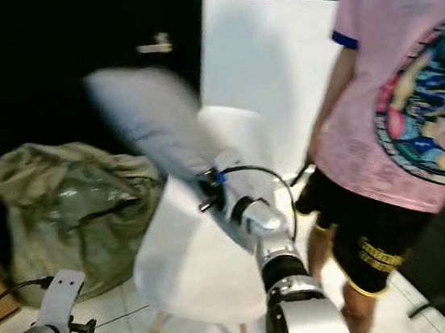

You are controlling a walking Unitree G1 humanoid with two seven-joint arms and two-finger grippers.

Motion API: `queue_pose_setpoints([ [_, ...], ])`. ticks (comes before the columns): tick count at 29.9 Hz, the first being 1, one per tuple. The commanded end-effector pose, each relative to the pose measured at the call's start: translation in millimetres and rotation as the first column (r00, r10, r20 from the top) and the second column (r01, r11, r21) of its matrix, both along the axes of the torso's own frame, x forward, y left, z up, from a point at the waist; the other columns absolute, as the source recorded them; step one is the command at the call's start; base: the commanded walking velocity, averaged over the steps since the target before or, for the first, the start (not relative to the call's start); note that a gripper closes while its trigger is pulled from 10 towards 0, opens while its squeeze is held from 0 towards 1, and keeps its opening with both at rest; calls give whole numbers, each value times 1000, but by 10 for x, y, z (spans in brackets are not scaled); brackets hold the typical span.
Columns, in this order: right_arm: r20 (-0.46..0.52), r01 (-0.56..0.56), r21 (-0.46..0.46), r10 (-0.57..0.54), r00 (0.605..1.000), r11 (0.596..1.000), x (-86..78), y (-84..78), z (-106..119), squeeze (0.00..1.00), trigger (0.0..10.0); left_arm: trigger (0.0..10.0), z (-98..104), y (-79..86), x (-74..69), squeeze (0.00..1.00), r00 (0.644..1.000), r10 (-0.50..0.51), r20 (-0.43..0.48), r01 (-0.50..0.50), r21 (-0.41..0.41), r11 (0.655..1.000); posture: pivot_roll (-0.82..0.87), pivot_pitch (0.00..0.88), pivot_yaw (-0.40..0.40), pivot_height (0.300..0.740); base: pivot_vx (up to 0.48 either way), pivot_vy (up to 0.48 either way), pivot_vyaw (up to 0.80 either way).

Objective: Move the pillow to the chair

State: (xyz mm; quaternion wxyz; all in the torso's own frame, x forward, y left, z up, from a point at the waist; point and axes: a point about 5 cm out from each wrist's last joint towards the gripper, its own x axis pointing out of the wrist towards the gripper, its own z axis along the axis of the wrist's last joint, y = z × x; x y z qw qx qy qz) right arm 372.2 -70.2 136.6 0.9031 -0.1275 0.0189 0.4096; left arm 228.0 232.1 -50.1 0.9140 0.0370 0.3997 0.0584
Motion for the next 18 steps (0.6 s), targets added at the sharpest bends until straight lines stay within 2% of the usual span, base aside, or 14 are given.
queue_pose_setpoints([
  [1, 41, 41, -14, -40, 998, 999, 41, -100, 56, 0, 10000, 10000, -1, 29, -10, 0, 1000, 12, -6, -12, 5, 1000, -92, 49, -55, 740, 0, 0, 788],
  [2, 41, 41, -14, -40, 998, 999, 41, -100, 56, 0, 10000, 10000, -1, 29, -10, 0, 1000, 12, -6, -12, 5, 1000, -92, 49, -55, 740, 0, 0, 788],
  [3, 58, 85, -73, -80, 995, 994, 57, -129, 30, 0, 10000, 10000, -2, 28, -12, 0, 1000, 12, -6, -12, 5, 1000, -93, 53, -55, 740, 0, 0, 0],
  [4, 58, 85, -73, -80, 995, 994, 57, -129, 30, 0, 10000, 10000, -2, 28, -12, 0, 1000, 12, -6, -12, 5, 1000, -93, 53, -55, 740, 0, 0, 0],
  [5, 77, 120, -122, -111, 991, 985, 68, -157, 9, 0, 10000, 10000, -4, 29, -16, 0, 1000, 12, -6, -12, 5, 1000, -93, 55, -53, 740, 0, 0, 0],
  [8, 86, 156, -150, -144, 986, 976, 81, -188, -5, 0, 10000, 10000, -6, 29, -20, 0, 1000, 12, -7, -12, 6, 1000, -93, 55, -53, 740, 0, 0, 0],
  [9, 96, 218, -174, -204, 974, 960, 109, -251, -9, 0, 10000, 10000, -12, 20, -24, 0, 1000, 3, -12, -3, 6, 1000, -94, 56, -52, 740, 0, 0, 0],
  [10, 96, 218, -174, -204, 974, 960, 109, -251, -9, 0, 10000, 10000, -12, 20, -24, 0, 1000, 3, -12, -3, 6, 1000, -94, 56, -52, 740, 0, 0, 0],
  [16, 106, 254, -191, -237, 966, 948, 119, -297, -20, 0, 10000, 10000, -8, 7, -17, 0, 1000, -14, -3, 14, 7, 1000, -94, 60, -52, 740, 446, 0, 0],
  [18, 110, 263, -196, -245, 963, 945, 119, -306, -29, 0, 10000, 10000, -6, 24, -19, 0, 1000, 12, 0, -12, 4, 1000, -94, 60, -51, 740, 0, 0, 0],
])
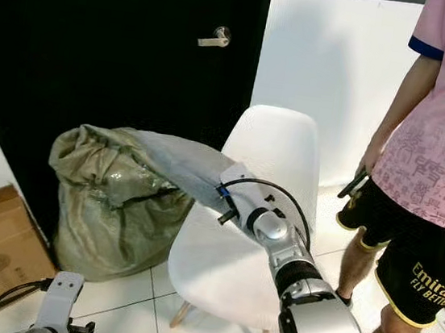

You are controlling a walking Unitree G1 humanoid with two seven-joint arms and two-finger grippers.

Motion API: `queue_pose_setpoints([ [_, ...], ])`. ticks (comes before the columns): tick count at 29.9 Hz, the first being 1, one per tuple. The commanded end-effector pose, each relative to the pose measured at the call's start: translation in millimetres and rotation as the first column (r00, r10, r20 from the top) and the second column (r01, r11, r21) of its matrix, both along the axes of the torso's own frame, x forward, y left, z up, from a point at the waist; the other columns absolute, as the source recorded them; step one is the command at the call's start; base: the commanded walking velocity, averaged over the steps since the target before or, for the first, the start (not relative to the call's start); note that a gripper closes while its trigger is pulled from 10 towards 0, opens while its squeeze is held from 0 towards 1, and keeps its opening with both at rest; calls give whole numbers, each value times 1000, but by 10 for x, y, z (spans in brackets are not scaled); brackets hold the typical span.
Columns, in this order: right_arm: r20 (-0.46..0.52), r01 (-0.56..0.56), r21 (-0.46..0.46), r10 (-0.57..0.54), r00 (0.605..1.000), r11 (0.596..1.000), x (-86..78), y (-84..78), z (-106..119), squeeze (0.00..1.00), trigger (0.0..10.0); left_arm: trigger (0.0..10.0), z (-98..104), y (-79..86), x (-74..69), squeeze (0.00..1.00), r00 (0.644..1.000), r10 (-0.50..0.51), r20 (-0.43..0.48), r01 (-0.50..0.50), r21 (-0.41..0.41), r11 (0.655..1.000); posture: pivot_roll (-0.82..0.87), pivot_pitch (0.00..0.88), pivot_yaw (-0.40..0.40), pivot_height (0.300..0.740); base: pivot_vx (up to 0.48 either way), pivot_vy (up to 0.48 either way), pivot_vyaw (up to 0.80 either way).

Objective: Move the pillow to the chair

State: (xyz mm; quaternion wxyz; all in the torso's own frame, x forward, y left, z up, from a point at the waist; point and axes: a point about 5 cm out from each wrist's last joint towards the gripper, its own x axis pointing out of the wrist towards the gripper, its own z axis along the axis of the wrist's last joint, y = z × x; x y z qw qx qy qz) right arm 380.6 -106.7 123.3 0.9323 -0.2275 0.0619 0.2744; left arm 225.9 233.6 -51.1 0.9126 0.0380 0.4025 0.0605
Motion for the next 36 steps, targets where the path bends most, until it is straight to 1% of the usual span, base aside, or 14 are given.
queue_pose_setpoints([
  [1, 44, -17, -6, 17, 999, 1000, 35, 56, 101, 0, 10000, 10000, 5, 10, 2, 0, 1000, 12, 6, -12, 0, 1000, -94, 60, -51, 740, 0, 0, 0],
  [12, 62, 13, -39, -11, 998, 999, 41, 36, 91, 0, 10000, 10000, 5, -1, 6, 0, 1000, -7, 7, 7, 7, 1000, -94, 55, -52, 740, 0, 0, 0],
  [16, 78, 16, -114, -7, 997, 993, 33, 13, 61, 0, 10000, 10000, 3, -21, 8, 0, 999, -33, 5, 33, 4, 999, -94, 49, -53, 740, 66, 0, 0],
  [20, 79, 19, -130, -9, 997, 991, 28, -2, 44, 0, 10000, 10000, 1, -26, 7, 0, 999, -34, 6, 34, 2, 999, -95, 48, -53, 740, 278, 0, 0],
  [24, 74, 45, -124, -36, 997, 991, 32, -46, 32, 0, 10000, 10000, -3, -35, 4, 0, 999, -35, 7, 35, 0, 999, -92, 45, -55, 740, 289, 0, 0],
  [28, 58, 78, -75, -73, 996, 994, 40, -89, 35, 0, 10000, 10000, -7, -43, 0, 0, 999, -38, 7, 38, -1, 999, -93, 43, -53, 740, 292, 0, 0],
  [36, 58, 102, -66, -98, 993, 993, 51, -130, 46, 0, 10000, 10000, -4, -41, 2, 0, 999, -42, 9, 42, -1, 999, -91, 51, -51, 740, 304, 0, 0],
])
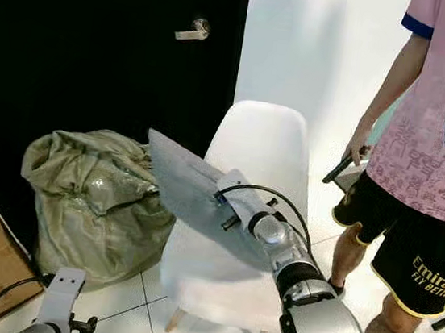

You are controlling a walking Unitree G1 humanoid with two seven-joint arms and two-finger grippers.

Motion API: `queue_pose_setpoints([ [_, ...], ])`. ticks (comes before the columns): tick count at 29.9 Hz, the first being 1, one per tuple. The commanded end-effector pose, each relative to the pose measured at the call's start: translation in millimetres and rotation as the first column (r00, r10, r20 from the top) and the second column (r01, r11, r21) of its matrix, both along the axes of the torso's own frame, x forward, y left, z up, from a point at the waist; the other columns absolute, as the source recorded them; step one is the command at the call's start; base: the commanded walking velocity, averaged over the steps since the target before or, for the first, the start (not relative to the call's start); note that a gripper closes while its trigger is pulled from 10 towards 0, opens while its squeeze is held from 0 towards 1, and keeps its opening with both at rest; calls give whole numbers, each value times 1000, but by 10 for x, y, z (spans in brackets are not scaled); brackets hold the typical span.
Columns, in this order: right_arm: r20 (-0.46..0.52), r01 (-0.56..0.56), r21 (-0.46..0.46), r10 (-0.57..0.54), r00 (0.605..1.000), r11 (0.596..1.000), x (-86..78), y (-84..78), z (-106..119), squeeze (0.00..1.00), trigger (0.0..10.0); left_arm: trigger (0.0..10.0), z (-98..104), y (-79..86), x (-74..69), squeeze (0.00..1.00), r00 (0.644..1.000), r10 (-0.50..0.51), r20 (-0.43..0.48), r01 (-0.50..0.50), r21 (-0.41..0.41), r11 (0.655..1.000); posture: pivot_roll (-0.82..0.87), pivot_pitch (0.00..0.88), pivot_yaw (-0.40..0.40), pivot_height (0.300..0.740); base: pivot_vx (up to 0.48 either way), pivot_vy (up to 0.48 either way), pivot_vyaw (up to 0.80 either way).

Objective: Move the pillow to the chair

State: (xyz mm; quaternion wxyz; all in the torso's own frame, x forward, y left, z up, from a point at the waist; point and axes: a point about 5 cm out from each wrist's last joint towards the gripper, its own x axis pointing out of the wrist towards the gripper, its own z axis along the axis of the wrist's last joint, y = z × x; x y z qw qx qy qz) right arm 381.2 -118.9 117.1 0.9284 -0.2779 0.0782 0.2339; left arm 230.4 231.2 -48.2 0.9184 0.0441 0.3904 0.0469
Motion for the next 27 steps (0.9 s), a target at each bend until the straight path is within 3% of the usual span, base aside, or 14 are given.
queue_pose_setpoints([
  [1, 42, 22, 40, -24, 999, 999, 46, -8, 108, 0, 10000, 10000, -33, -17, -43, 0, 1000, -11, -16, 11, -2, 1000, -91, 51, -51, 740, 311, 0, 0],
  [27, 39, 49, 50, -51, 998, 998, 48, -65, 103, 0, 10000, 10000, -22, -16, -29, 0, 1000, -18, -8, 18, -3, 1000, -91, 58, -49, 740, 397, 0, 0],
])
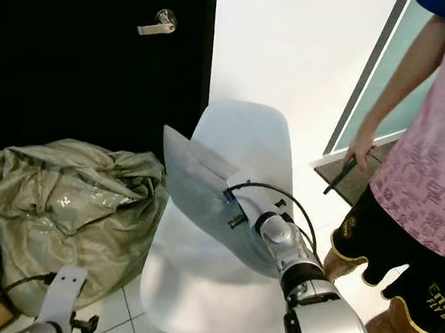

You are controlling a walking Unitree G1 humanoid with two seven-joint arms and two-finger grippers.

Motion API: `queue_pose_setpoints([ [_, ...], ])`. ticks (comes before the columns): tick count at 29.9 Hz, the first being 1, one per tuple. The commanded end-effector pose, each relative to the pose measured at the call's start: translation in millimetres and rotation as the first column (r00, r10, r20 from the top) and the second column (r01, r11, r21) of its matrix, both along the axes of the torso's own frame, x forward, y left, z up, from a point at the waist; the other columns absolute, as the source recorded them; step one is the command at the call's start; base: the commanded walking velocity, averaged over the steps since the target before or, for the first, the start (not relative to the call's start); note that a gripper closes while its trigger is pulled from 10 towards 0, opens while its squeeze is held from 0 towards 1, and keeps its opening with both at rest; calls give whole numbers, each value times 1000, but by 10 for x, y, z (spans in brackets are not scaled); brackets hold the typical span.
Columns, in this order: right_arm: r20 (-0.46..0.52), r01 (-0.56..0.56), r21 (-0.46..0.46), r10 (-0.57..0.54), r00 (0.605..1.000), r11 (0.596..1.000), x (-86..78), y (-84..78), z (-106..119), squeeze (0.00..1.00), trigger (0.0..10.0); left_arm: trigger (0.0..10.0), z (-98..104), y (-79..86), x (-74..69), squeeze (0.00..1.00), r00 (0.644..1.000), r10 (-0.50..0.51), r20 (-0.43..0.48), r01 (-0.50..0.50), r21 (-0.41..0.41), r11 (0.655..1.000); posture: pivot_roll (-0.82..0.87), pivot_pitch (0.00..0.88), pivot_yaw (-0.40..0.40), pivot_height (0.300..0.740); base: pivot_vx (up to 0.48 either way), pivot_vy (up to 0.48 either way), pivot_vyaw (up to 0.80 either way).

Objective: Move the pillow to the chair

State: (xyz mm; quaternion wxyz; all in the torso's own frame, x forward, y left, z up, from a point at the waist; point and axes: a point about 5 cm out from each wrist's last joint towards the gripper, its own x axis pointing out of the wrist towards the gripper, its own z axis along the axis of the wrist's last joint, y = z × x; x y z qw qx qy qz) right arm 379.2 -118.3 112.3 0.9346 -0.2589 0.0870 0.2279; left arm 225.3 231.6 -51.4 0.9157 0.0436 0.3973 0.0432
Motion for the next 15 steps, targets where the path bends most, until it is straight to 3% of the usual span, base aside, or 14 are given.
queue_pose_setpoints([
  [1, 60, 29, 16, -30, 998, 999, 68, -71, 152, 0, 10000, 10000, 10, -20, 22, 0, 1000, -13, 7, 13, 2, 1000, -91, 58, -49, 740, 480, 0, 0],
  [7, 64, 34, 15, -35, 997, 999, 74, -86, 162, 0, 10000, 10000, 27, -8, 39, 0, 1000, 8, 26, -8, 4, 1000, -91, 58, -51, 740, 348, 0, 0],
  [10, 65, 37, 15, -38, 997, 999, 77, -94, 168, 0, 10000, 10000, 31, 9, 42, 0, 1000, 7, 23, -7, 15, 1000, -90, 58, -50, 740, 0, 0, 0],
  [15, 67, 43, 15, -44, 997, 999, 83, -107, 178, 0, 10000, 10000, 19, -18, 34, 0, 1000, -12, 16, 11, 9, 1000, -92, 57, -50, 740, 0, -402, 0],
])
